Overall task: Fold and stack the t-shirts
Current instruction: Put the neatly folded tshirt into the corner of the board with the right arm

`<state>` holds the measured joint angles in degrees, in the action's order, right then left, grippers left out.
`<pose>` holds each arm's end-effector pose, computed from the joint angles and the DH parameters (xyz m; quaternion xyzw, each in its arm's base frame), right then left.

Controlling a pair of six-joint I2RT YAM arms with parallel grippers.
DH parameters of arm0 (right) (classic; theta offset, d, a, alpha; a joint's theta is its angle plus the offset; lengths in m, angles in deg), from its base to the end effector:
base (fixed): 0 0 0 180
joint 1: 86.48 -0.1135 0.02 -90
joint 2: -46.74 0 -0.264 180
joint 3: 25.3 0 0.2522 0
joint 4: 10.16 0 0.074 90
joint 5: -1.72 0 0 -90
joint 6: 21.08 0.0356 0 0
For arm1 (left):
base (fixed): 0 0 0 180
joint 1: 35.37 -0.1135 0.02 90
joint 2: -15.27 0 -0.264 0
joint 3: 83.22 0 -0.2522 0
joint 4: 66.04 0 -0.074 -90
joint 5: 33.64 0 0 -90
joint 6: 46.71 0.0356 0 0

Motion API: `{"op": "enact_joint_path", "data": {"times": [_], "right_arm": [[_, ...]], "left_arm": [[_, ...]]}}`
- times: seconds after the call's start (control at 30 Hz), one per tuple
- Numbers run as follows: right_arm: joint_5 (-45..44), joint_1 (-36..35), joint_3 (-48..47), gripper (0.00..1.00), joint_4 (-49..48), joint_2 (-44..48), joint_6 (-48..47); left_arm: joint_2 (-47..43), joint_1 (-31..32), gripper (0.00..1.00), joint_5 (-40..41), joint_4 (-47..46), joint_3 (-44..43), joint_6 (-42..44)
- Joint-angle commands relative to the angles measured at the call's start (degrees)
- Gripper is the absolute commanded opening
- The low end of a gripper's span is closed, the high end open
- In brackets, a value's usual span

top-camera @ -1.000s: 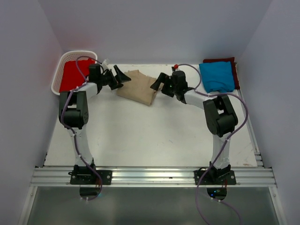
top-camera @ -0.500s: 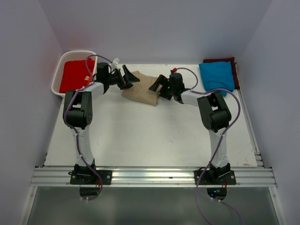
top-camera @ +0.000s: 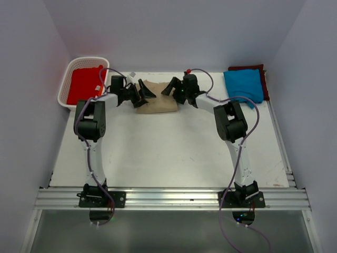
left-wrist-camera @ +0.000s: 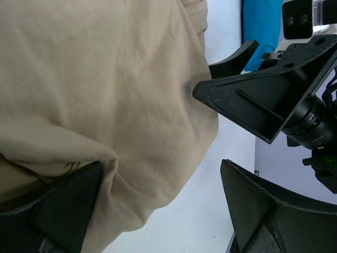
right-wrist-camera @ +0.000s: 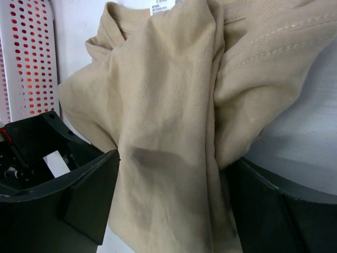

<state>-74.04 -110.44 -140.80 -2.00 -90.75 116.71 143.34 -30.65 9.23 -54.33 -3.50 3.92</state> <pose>0.4920 0.2282 0.1430 0.1171 0.8542 0.3771 0.3382 0.4779 -0.0656 0.1413 -0.0841 0.8422 -0.4819 0.2267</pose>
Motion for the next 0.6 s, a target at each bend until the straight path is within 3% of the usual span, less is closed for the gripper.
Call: {"op": "enact_joint_path", "data": {"times": [0.0,0.33,0.47,0.5,0.57], "right_arm": [[3.9,-1.8,-1.3,0.82,8.3,-4.2,-0.9],[9.0,-2.5,-2.9,0.47,9.6,-8.3,-0.4],[10.2,-2.7,-3.8,0.14,9.7,-9.2,-0.9],[10.6,-2.7,-4.1,0.0,9.5,-9.2,-0.8],[11.9,-2.6,-3.6,0.0,8.4,-8.8,-0.7]], "left_arm": [[3.2,-1.0,1.0,1.2,3.8,0.1,1.4],[5.0,-1.0,1.0,1.4,3.0,1.8,0.6],[5.3,-1.0,1.0,1.2,3.0,2.2,0.5],[5.3,-1.0,1.0,1.2,3.0,2.4,0.5],[5.2,-1.0,1.0,0.8,3.0,2.6,0.5]]}}
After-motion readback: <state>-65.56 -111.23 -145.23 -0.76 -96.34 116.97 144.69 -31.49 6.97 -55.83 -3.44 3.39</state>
